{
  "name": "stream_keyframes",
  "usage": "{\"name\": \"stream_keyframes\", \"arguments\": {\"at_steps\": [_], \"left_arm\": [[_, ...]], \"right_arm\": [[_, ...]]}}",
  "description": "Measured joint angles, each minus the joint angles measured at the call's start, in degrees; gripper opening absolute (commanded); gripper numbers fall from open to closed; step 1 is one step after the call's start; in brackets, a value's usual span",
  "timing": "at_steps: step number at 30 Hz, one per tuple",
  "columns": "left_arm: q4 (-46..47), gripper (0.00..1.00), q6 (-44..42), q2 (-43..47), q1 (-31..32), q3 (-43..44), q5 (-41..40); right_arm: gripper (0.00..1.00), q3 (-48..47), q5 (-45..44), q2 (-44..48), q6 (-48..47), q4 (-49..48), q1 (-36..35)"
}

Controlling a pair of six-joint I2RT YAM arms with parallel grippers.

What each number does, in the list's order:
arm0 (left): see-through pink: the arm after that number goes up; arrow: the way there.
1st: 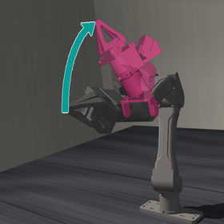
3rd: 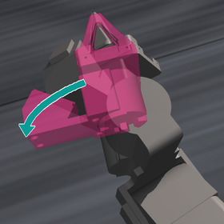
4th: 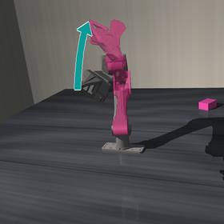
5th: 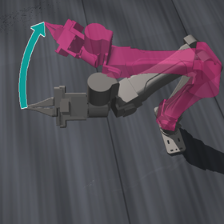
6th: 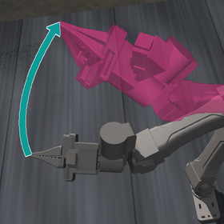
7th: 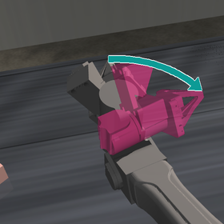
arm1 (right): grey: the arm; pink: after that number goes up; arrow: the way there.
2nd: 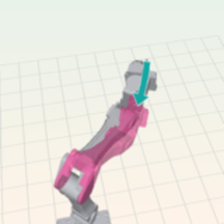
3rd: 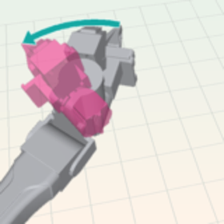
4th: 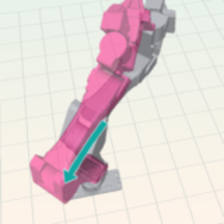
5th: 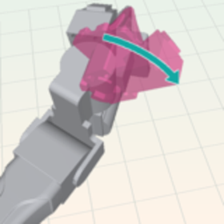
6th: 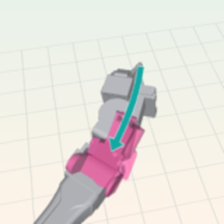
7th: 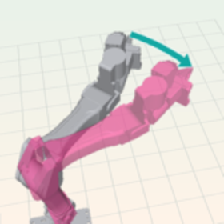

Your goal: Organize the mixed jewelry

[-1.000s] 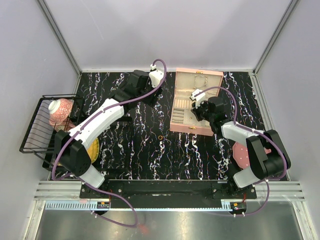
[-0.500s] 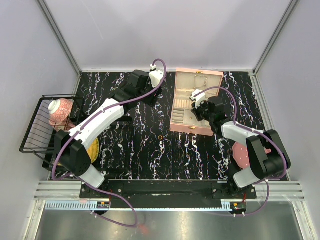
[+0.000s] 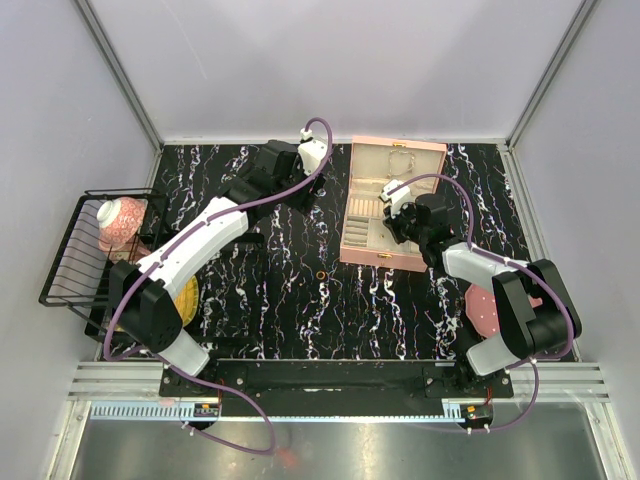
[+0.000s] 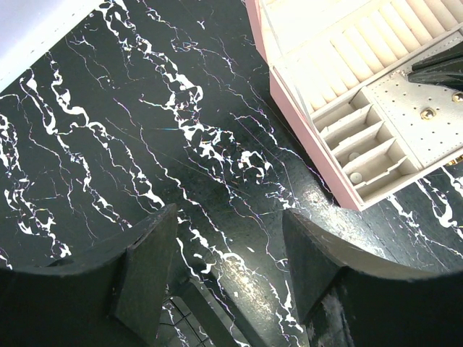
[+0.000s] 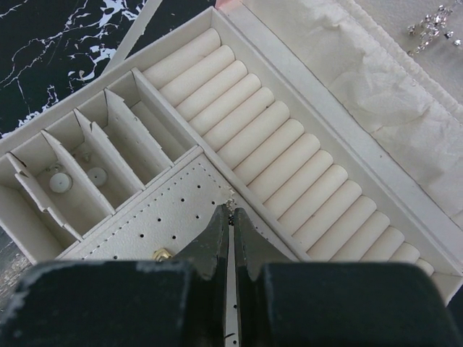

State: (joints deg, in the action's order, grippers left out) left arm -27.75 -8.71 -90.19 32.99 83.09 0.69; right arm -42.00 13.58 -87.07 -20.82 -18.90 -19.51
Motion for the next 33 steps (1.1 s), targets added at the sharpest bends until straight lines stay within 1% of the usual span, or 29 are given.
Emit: {"name": "stream_keyframes", "arguments": {"at_steps": [33], "left_arm": [[0.0, 0.65, 0.7, -0.3, 0.0, -1.2, 0.4]], "right_arm": [[0.00, 0.0, -0.6, 1.0, 0.1, 1.8, -0.3]]}}
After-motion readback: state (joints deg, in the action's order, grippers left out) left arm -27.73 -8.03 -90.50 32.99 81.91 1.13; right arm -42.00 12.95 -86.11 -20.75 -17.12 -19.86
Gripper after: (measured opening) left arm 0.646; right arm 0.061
